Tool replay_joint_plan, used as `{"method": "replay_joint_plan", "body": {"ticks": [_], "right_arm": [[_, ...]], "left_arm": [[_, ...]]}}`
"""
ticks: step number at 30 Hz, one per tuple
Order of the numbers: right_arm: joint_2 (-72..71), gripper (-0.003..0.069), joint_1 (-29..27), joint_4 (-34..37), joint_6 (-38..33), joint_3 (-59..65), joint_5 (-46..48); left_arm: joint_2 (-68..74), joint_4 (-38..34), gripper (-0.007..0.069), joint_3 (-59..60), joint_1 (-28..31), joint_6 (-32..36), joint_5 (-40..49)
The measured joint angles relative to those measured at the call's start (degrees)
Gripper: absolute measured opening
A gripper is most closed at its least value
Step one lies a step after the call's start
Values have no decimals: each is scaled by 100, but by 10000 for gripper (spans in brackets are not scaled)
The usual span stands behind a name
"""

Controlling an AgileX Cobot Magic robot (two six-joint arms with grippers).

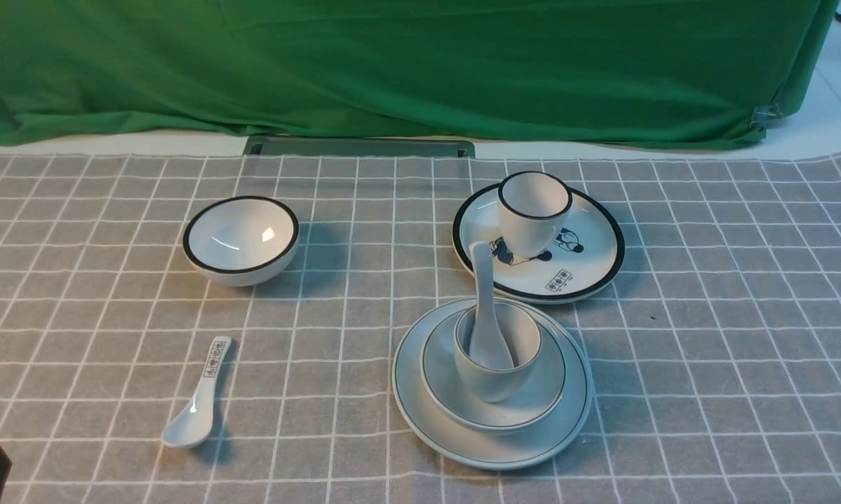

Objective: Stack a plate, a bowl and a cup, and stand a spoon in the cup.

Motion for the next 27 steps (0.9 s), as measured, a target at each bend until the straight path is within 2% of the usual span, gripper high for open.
{"method": "replay_joint_plan", "body": {"ticks": [27], "right_arm": [[0, 190, 0, 0, 0, 0, 0]], "left_arm": [[-4, 11, 11, 0, 0, 0, -19]]}}
